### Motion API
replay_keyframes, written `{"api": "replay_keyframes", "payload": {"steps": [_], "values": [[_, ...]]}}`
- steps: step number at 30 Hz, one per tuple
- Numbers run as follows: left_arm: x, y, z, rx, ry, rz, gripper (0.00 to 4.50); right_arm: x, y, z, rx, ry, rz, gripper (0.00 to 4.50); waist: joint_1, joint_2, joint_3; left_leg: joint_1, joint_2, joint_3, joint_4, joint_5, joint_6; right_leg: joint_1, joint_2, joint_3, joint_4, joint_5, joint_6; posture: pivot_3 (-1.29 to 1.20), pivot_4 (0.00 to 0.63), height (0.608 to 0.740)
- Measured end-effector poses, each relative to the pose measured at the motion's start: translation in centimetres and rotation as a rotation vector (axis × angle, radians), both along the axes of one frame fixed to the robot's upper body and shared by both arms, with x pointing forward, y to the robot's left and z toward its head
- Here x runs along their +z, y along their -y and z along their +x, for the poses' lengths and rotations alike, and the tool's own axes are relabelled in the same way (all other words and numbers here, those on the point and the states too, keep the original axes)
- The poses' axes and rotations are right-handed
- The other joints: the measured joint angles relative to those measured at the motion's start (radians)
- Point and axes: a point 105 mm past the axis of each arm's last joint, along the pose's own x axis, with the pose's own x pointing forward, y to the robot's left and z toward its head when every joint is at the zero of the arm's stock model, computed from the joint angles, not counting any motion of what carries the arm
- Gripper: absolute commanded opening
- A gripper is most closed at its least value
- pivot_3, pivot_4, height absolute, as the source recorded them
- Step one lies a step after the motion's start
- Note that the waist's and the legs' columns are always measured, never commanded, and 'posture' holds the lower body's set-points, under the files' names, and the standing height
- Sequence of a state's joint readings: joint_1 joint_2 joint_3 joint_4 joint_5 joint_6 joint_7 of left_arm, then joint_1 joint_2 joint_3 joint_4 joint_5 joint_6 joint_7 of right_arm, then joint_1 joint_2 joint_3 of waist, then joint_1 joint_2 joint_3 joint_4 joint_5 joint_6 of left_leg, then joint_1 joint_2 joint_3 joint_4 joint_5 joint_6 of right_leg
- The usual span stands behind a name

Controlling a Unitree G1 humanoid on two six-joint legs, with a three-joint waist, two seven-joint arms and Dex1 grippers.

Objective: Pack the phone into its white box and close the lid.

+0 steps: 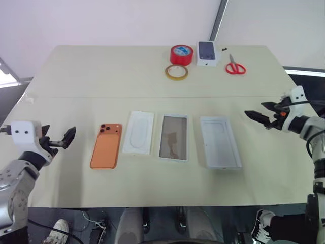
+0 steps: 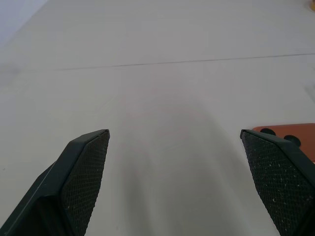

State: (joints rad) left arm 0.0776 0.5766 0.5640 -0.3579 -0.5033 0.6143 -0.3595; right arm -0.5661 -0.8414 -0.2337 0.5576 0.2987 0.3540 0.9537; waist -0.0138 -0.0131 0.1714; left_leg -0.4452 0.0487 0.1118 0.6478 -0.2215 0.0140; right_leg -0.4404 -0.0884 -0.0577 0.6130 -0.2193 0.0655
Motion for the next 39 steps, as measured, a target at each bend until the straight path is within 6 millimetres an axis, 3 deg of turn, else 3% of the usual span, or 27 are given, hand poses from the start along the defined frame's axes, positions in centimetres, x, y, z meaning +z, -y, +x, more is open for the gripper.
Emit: {"api": "replay_keyframes", "payload": {"steps": [12,15,22,27,34,39], "values": [[0.5,0.9,-0.1,-0.015,0.013,-0.003,4.47,0.1,-2.2,1.2,0.062,0.027,0.009,4.49,0.000,0.000,0.000,0.000,0.000,0.000,0.000,0.000,0.000,0.000,0.001,0.000,0.001,0.000,0.000,0.00,0.150,0.740],[0.9,1.8,0.1,-0.046,0.023,-0.019,4.47,0.3,-3.6,1.4,0.117,0.033,-0.011,4.49,0.001,0.000,0.000,0.000,0.000,0.000,0.000,0.000,0.000,0.001,0.001,0.000,0.001,0.000,0.000,0.00,0.150,0.740],[1.3,7.7,1.0,-0.255,0.012,-0.134,4.47,1.4,-10.5,0.3,0.365,0.090,-0.090,4.49,0.003,0.000,0.000,0.001,0.000,0.000,0.001,0.002,0.002,0.002,0.003,0.000,0.002,0.000,0.001,0.00,0.150,0.740],[0.9,11.6,1.7,-0.369,-0.073,-0.221,4.47,0.6,-15.5,-2.6,0.563,0.073,-0.177,4.49,0.005,0.000,0.000,0.001,0.000,-0.001,0.003,0.002,0.002,0.002,0.004,0.000,0.004,0.000,0.001,0.00,0.150,0.740],[0.0,14.1,2.8,-0.360,-0.241,-0.277,4.47,0.5,-18.1,-4.5,0.664,0.081,-0.194,4.49,0.004,-0.001,0.000,0.002,0.000,-0.002,0.004,0.002,0.003,0.004,0.005,0.000,0.004,0.000,0.002,0.00,0.150,0.740],[-1.6,15.2,3.4,-0.343,-0.371,-0.341,4.47,0.4,-18.7,-4.9,0.673,0.083,-0.177,4.49,0.005,-0.002,0.000,0.002,0.000,-0.002,0.004,0.003,0.003,0.005,0.006,-0.001,0.004,0.000,0.002,0.00,0.150,0.740]]}}
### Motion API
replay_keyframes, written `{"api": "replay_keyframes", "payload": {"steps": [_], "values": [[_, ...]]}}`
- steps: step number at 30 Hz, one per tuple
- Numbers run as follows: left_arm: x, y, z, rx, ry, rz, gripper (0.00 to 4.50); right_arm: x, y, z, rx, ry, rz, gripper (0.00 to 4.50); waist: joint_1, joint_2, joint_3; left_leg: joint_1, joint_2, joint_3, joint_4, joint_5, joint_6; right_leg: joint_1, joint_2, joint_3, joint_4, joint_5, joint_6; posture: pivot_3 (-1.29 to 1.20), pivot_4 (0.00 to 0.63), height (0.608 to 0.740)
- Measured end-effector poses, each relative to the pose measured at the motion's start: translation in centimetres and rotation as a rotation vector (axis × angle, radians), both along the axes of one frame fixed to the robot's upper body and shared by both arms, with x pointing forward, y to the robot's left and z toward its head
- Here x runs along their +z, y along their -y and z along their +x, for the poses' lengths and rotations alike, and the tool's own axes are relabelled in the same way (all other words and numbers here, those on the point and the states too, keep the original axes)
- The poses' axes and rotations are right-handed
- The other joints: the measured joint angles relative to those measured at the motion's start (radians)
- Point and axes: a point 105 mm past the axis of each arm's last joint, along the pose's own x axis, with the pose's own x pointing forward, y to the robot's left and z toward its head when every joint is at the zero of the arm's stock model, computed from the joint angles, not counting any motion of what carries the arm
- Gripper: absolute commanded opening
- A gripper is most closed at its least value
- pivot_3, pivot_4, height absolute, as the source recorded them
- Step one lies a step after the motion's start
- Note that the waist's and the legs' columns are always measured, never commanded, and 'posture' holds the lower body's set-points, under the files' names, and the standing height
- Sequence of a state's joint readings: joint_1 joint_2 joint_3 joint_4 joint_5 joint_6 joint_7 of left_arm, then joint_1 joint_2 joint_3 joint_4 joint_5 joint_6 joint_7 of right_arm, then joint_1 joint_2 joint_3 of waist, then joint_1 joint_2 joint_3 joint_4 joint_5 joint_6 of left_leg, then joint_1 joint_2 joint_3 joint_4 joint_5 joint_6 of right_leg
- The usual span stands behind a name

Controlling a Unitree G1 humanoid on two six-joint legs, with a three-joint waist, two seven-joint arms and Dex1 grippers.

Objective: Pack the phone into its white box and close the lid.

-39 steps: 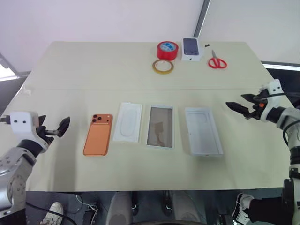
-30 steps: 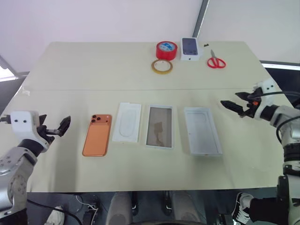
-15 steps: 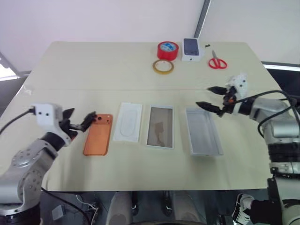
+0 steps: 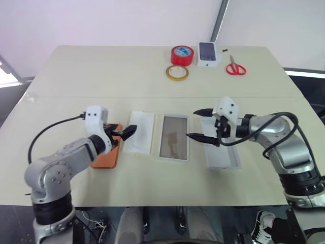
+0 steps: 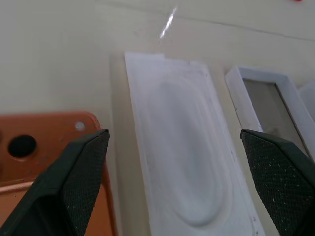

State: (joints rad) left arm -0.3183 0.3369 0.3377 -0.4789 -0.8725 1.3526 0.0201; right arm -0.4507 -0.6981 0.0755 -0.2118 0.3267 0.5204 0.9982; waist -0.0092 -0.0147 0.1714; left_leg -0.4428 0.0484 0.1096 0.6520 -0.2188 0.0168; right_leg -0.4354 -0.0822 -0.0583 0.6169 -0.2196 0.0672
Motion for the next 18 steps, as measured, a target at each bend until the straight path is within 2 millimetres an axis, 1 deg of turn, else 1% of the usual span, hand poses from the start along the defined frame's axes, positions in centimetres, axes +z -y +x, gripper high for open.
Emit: {"api": "replay_keyframes", "payload": {"steps": [4,8,11,14,18], "values": [[-0.9,0.7,0.1,-0.021,-0.084,0.021,4.47,-0.2,-0.3,-0.8,0.020,-0.016,0.005,4.49,0.001,0.000,0.000,0.000,0.000,0.000,0.000,0.000,0.000,0.000,0.000,0.000,0.000,0.000,0.000,0.00,0.150,0.740],[-1.2,1.9,0.3,-0.046,-0.126,-0.003,4.47,-0.1,-0.7,-1.5,0.053,-0.020,0.008,4.49,0.002,-0.001,0.000,0.000,0.000,-0.001,0.001,0.000,0.000,0.001,0.000,0.000,0.000,0.000,0.000,0.00,0.150,0.740],[-1.4,2.6,0.4,-0.057,-0.157,-0.019,4.47,-0.2,-0.7,-1.7,0.056,-0.025,0.005,4.49,0.003,-0.001,0.000,0.000,-0.001,-0.001,0.001,0.000,0.000,0.001,0.000,0.000,0.000,0.000,0.000,0.00,0.150,0.740],[-1.4,3.0,0.9,-0.038,-0.186,-0.070,3.71,-0.1,-0.9,-1.9,0.068,-0.019,-0.003,4.50,0.005,-0.001,0.000,0.001,-0.001,-0.002,0.001,0.000,0.000,0.002,0.000,0.000,0.000,0.000,0.000,0.00,0.150,0.740],[-2.0,2.2,1.2,0.014,-0.219,-0.066,1.67,-0.7,-1.1,-2.5,0.100,-0.041,-0.031,4.50,0.005,-0.001,0.000,0.000,-0.001,-0.002,0.001,0.000,0.000,0.002,0.000,0.000,0.000,0.000,0.000,0.00,0.150,0.740]]}}
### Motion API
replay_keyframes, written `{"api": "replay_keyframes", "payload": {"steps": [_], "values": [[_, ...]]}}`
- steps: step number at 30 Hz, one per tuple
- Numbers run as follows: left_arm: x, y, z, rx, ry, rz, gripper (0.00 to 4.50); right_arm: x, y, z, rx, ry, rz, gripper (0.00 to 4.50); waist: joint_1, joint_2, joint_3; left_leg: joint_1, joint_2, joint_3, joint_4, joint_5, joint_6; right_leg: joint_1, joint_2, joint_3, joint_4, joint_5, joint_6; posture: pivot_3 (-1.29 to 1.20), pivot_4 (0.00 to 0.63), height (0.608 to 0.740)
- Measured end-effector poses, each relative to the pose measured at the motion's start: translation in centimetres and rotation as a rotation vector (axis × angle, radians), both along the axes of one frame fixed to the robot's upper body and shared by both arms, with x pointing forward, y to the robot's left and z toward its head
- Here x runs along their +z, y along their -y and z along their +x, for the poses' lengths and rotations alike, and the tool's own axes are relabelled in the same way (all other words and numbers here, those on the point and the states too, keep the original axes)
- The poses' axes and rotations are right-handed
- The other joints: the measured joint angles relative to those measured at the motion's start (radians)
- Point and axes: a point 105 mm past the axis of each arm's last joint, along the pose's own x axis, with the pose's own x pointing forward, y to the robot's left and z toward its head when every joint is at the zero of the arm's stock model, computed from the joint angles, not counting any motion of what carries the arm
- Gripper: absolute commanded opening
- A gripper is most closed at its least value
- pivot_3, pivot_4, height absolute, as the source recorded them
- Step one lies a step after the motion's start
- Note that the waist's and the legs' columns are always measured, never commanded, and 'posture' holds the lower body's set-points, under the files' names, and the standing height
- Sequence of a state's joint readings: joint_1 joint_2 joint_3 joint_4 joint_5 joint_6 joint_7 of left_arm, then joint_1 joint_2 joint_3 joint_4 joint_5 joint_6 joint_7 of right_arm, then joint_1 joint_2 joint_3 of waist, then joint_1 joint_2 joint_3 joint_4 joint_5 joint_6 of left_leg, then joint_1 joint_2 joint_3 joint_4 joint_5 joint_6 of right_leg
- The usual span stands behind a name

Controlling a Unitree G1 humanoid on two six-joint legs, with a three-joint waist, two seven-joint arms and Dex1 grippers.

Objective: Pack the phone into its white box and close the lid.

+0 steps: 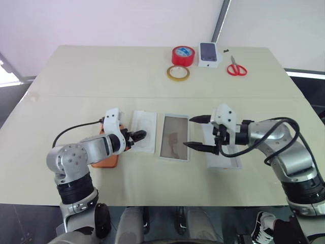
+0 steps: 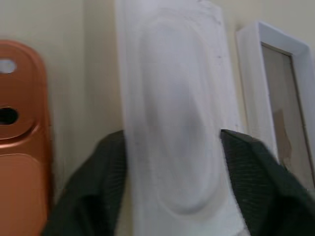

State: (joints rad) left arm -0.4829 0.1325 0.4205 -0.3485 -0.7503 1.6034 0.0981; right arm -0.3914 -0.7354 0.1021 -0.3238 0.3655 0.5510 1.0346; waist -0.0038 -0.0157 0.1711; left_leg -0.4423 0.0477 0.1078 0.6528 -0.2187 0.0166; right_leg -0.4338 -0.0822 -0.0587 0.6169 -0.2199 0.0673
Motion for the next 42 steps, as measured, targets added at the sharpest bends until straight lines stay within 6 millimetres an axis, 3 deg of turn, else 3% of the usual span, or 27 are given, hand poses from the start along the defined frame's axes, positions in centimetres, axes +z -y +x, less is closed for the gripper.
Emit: {"api": "replay_keyframes", "payload": {"steps": [3,8,15,18,25,33,38,42], "values": [[-0.4,-0.5,0.2,0.028,-0.018,0.018,0.09,-0.3,-0.1,-0.6,0.039,0.003,-0.053,4.50,0.002,0.000,0.000,0.000,0.000,0.000,0.000,0.000,0.000,0.000,0.000,0.000,0.000,0.000,0.000,0.00,0.150,0.740],[-0.2,-0.3,0.5,0.033,-0.013,0.009,0.02,-2.2,-1.3,-2.0,0.140,-0.005,-0.188,4.50,0.014,-0.001,-0.001,0.000,0.000,0.000,0.000,0.000,0.000,0.000,0.000,0.000,0.000,0.000,0.000,0.00,0.150,0.740],[1.2,-1.1,1.1,0.072,0.041,-0.088,0.02,-4.5,-3.0,-2.1,0.128,-0.102,-0.299,4.50,0.015,-0.001,0.000,0.000,0.001,0.000,0.000,0.000,0.000,-0.001,-0.001,0.000,0.000,0.000,-0.001,0.00,0.150,0.740],[1.6,-1.6,1.0,0.089,0.051,-0.120,0.00,-5.5,-3.7,-2.1,0.104,-0.134,-0.321,3.62,0.016,-0.001,0.000,-0.001,0.000,0.000,0.000,0.000,0.000,-0.001,-0.001,-0.001,0.000,0.000,-0.001,0.00,0.150,0.740],[2.4,-2.8,1.0,0.136,0.089,-0.166,0.00,-5.7,-4.8,-1.0,0.053,-0.107,-0.339,0.03,0.015,-0.001,0.000,-0.001,0.000,0.000,0.001,0.000,0.000,-0.001,-0.001,-0.001,0.000,0.000,0.000,0.00,0.150,0.740],[4.7,-4.4,1.7,0.182,0.166,-0.180,0.00,-5.7,-7.2,-1.2,0.115,-0.066,-0.320,0.03,0.014,-0.002,0.000,-0.001,0.000,0.000,0.001,0.000,0.000,-0.001,-0.001,-0.001,0.000,0.000,0.000,0.00,0.150,0.740],[5.1,-4.2,1.9,0.172,0.174,-0.195,0.00,-5.2,-8.7,-0.7,0.132,-0.019,-0.291,0.03,0.013,-0.002,0.000,-0.001,0.000,0.000,0.001,0.000,0.000,-0.001,-0.001,-0.001,0.001,0.000,0.000,0.00,0.150,0.740],[5.0,-3.3,1.9,0.136,0.166,-0.180,0.00,-3.8,-8.7,-0.2,0.120,-0.038,-0.230,1.32,0.016,-0.002,0.000,-0.001,0.000,0.000,0.001,0.000,-0.001,0.000,-0.001,-0.001,0.000,0.000,0.000,0.00,0.150,0.740]]}}
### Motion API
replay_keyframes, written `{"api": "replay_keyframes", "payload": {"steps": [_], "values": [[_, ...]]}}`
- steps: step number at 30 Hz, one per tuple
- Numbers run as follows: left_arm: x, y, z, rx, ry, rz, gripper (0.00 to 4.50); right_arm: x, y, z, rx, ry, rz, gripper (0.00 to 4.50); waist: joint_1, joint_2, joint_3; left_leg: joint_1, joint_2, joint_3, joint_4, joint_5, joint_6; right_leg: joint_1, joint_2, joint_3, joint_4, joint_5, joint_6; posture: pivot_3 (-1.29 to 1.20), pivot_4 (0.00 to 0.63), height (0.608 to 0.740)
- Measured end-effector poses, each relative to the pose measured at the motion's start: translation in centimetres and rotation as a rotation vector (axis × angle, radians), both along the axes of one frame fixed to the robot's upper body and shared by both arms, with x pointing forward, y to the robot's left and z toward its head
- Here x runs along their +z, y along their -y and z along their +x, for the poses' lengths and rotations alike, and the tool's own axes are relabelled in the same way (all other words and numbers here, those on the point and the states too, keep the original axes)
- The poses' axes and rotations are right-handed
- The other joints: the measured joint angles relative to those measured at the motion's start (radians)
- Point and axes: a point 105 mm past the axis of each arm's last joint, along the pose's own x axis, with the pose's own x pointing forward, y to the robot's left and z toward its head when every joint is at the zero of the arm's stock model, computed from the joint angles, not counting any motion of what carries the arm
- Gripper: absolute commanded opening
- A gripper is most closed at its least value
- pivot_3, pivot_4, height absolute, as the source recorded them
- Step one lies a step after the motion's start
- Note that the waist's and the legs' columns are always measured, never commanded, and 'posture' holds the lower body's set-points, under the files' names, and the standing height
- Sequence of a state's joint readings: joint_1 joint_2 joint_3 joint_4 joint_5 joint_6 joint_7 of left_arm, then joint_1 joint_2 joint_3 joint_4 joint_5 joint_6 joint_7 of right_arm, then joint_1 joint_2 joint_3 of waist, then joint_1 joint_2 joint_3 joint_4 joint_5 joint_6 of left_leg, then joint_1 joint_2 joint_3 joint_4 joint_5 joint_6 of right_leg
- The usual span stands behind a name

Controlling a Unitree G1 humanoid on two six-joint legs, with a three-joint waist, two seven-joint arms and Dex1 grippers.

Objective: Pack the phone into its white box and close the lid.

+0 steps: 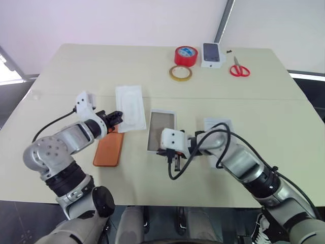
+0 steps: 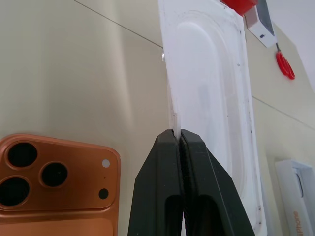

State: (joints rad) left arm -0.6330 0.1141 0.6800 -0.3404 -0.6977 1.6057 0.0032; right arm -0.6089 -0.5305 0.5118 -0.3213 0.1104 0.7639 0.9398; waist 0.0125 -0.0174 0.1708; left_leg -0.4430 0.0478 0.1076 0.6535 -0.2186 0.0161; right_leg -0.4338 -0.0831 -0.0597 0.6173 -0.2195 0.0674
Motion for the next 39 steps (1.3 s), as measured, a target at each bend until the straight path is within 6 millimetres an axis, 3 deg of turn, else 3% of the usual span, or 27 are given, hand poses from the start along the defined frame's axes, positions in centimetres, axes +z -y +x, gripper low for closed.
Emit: {"api": "replay_keyframes", "payload": {"steps": [4,13,21,24,30,33,36,39], "values": [[-0.4,1.6,-0.2,-0.053,-0.009,-0.001,0.00,1.6,1.6,0.6,-0.040,0.005,0.038,3.41,0.000,0.000,0.000,0.000,0.000,0.000,0.000,0.000,0.000,0.000,0.000,0.000,0.000,0.000,0.000,0.00,0.150,0.740],[-2.6,6.0,-1.7,-0.165,-0.079,0.011,0.00,3.3,7.6,2.9,-0.213,0.076,0.013,3.41,-0.001,-0.001,0.000,0.000,0.000,0.000,0.000,0.000,0.000,0.000,0.000,0.000,0.000,0.000,0.000,0.00,0.150,0.740],[-3.5,7.4,-2.1,-0.182,-0.119,0.062,0.00,3.3,8.0,3.3,-0.225,0.107,0.018,3.41,-0.001,-0.001,0.000,0.000,0.000,0.000,0.000,0.000,0.000,0.000,0.001,0.000,0.000,0.000,0.000,0.00,0.150,0.740],[-3.4,7.5,-2.2,-0.184,-0.118,0.059,0.92,3.3,7.9,3.4,-0.225,0.115,0.022,3.47,-0.001,-0.001,0.000,0.000,0.000,0.000,0.000,0.000,0.000,0.000,0.001,0.000,0.000,0.000,0.000,0.00,0.150,0.740],[-2.9,7.8,-2.4,-0.207,-0.097,0.037,4.00,3.1,7.7,3.7,-0.230,0.118,0.034,3.47,0.000,-0.001,0.000,0.000,0.000,0.000,0.000,0.000,0.000,0.000,0.001,0.000,0.000,0.000,0.000,0.00,0.150,0.740],[-2.5,7.8,-2.5,-0.206,-0.084,0.001,4.00,2.9,7.4,3.9,-0.228,0.111,0.043,3.47,0.000,-0.001,0.000,0.000,0.000,0.000,0.000,0.000,0.000,0.000,0.001,0.000,0.000,0.000,0.000,0.00,0.150,0.740],[-1.8,7.6,-2.5,-0.207,-0.059,-0.033,4.06,3.2,7.0,4.3,-0.233,0.112,0.061,2.57,-0.002,-0.001,0.000,0.000,0.000,0.000,0.000,0.000,0.000,0.000,0.001,0.000,0.000,0.000,0.000,0.00,0.150,0.740],[-1.1,6.8,-2.4,-0.200,-0.031,-0.027,4.06,3.5,5.7,5.1,-0.246,0.115,0.089,1.04,-0.004,-0.001,0.000,0.000,0.000,0.000,0.000,0.000,0.000,0.000,0.002,0.000,0.000,0.000,0.000,0.00,0.150,0.740]]}}
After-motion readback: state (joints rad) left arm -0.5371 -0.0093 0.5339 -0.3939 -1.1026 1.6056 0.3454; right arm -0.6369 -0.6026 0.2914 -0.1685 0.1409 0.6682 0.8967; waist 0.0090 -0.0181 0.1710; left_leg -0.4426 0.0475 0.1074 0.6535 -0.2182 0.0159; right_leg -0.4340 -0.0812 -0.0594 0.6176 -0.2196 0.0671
